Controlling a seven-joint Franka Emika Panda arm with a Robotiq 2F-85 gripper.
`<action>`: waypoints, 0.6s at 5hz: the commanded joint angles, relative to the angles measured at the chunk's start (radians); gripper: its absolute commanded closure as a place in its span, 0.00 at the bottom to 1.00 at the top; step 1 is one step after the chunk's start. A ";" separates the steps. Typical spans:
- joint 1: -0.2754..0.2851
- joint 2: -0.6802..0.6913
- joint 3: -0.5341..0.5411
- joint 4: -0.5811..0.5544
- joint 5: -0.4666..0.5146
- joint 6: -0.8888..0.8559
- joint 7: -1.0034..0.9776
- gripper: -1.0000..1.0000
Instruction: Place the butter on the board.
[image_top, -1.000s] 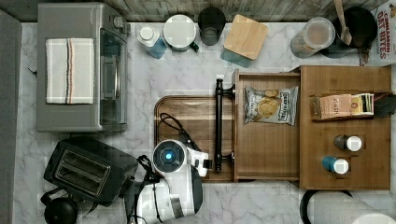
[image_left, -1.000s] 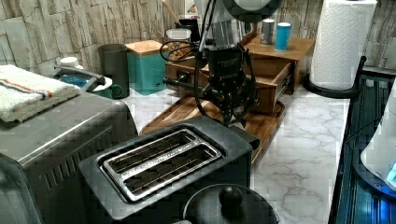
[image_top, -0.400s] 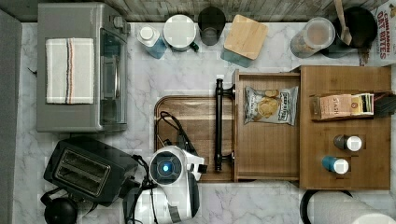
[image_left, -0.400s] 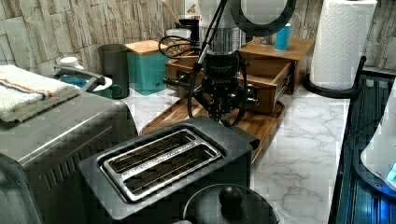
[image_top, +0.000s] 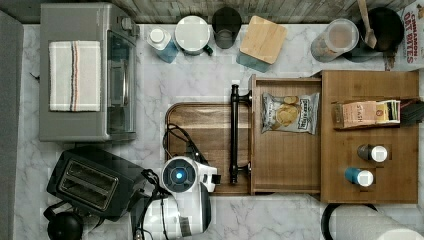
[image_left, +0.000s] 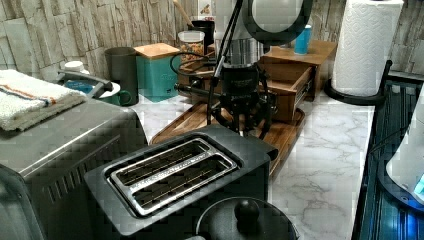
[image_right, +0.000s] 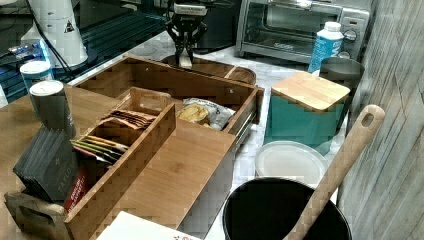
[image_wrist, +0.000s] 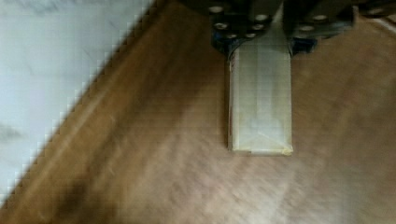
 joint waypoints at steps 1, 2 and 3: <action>0.010 -0.024 0.004 0.078 -0.058 -0.054 0.090 0.00; 0.015 -0.024 -0.001 0.078 -0.059 -0.054 0.090 0.00; 0.010 -0.024 0.004 0.078 -0.058 -0.054 0.090 0.00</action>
